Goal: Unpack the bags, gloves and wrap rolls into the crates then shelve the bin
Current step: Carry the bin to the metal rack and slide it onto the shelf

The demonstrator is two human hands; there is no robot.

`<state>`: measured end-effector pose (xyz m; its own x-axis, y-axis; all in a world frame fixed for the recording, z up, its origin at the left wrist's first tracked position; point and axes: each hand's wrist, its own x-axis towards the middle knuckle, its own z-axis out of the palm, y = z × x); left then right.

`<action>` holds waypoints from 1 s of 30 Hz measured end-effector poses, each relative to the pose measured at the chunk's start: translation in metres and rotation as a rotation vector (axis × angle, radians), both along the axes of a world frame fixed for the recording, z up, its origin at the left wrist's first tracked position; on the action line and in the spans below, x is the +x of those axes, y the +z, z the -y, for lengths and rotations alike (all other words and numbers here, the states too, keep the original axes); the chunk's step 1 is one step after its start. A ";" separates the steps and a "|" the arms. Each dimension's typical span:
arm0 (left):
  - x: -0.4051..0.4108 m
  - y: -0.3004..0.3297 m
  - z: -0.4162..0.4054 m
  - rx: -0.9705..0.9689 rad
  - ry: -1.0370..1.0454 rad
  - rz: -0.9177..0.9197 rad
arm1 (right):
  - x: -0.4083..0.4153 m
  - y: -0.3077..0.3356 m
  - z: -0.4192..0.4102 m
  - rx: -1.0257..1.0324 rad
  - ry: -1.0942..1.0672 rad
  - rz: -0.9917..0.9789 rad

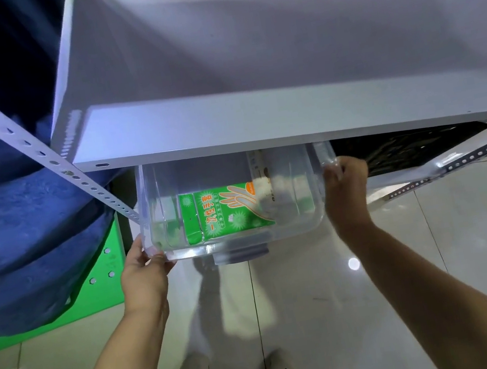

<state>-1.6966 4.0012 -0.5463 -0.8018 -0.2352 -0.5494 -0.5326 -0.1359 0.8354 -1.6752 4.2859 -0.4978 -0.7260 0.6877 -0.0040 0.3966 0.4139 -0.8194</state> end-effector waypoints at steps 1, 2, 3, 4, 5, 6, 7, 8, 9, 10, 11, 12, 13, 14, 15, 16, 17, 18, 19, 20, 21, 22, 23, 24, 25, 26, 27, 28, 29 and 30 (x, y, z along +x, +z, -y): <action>-0.001 0.000 0.001 0.020 -0.014 -0.003 | 0.005 -0.004 0.013 0.040 0.007 0.013; -0.003 0.001 0.003 0.038 -0.024 0.001 | 0.011 -0.009 0.024 0.091 0.016 0.022; -0.004 0.001 0.005 0.052 -0.031 0.011 | 0.016 -0.012 0.035 0.145 0.022 0.024; -0.005 0.002 0.008 0.060 -0.040 0.022 | 0.020 -0.015 0.044 0.190 0.025 0.013; -0.006 0.001 0.011 0.063 -0.053 0.029 | 0.024 -0.017 0.052 0.224 0.020 -0.005; -0.006 0.001 0.013 0.065 -0.069 0.032 | 0.027 -0.018 0.059 0.257 0.026 -0.021; -0.006 0.000 0.015 0.072 -0.081 0.032 | 0.029 -0.019 0.066 0.288 0.041 -0.023; -0.006 -0.001 0.018 0.083 -0.087 0.032 | 0.032 -0.021 0.073 0.314 0.064 -0.025; -0.007 -0.002 0.021 0.097 -0.085 0.033 | 0.033 -0.022 0.081 0.342 0.086 -0.025; -0.007 -0.002 0.023 0.109 -0.082 0.035 | 0.035 -0.023 0.087 0.372 0.106 -0.025; -0.007 -0.003 0.023 0.115 -0.078 0.038 | 0.036 -0.023 0.092 0.398 0.122 -0.023; -0.008 -0.004 0.025 0.116 -0.074 0.044 | 0.035 -0.023 0.097 0.423 0.135 -0.022; -0.009 -0.003 0.027 0.115 -0.067 0.053 | 0.033 -0.022 0.103 0.441 0.142 -0.021; -0.009 -0.002 0.029 0.115 -0.058 0.066 | 0.030 -0.020 0.110 0.455 0.143 -0.020; -0.010 -0.001 0.031 0.111 -0.052 0.080 | 0.028 -0.018 0.118 0.469 0.145 -0.016; -0.011 0.001 0.033 0.108 -0.050 0.093 | 0.026 -0.017 0.127 0.495 0.158 -0.007; -0.012 0.002 0.035 0.107 -0.052 0.105 | 0.025 -0.016 0.137 0.531 0.182 0.014; -0.013 0.004 0.038 0.116 -0.058 0.116 | 0.024 -0.016 0.149 0.569 0.212 0.034; -0.014 0.005 0.042 0.131 -0.069 0.130 | 0.023 -0.016 0.162 0.601 0.242 0.051; -0.016 0.007 0.045 0.146 -0.086 0.146 | 0.022 -0.017 0.174 0.627 0.268 0.060; -0.017 0.009 0.049 0.157 -0.107 0.165 | 0.020 -0.019 0.186 0.648 0.294 0.066; -0.019 0.012 0.052 0.162 -0.130 0.180 | 0.019 -0.022 0.198 0.667 0.320 0.070; -0.021 0.013 0.054 0.161 -0.154 0.195 | 0.017 -0.025 0.209 0.680 0.346 0.078; -0.022 0.015 0.056 0.159 -0.179 0.208 | 0.014 -0.028 0.219 0.693 0.372 0.085; -0.024 0.017 0.058 0.159 -0.208 0.218 | 0.010 -0.030 0.227 0.702 0.395 0.091; -0.024 0.018 0.060 0.160 -0.240 0.225 | 0.006 -0.032 0.234 0.710 0.408 0.099; -0.025 0.019 0.061 0.155 -0.261 0.228 | 0.001 -0.033 0.241 0.703 0.415 0.125; -0.025 0.019 0.063 0.149 -0.264 0.231 | -0.004 -0.032 0.247 0.690 0.419 0.160; -0.025 0.019 0.066 0.140 -0.256 0.235 | -0.009 -0.032 0.251 0.668 0.419 0.193; -0.025 0.020 0.067 0.132 -0.245 0.238 | -0.013 -0.032 0.255 0.639 0.417 0.204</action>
<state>-1.7217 3.9339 -0.5266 -0.6717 0.0334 -0.7401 -0.7400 -0.0792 0.6680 -1.6880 4.0312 -0.5298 -0.9520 0.2725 0.1398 0.2215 0.9278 -0.3002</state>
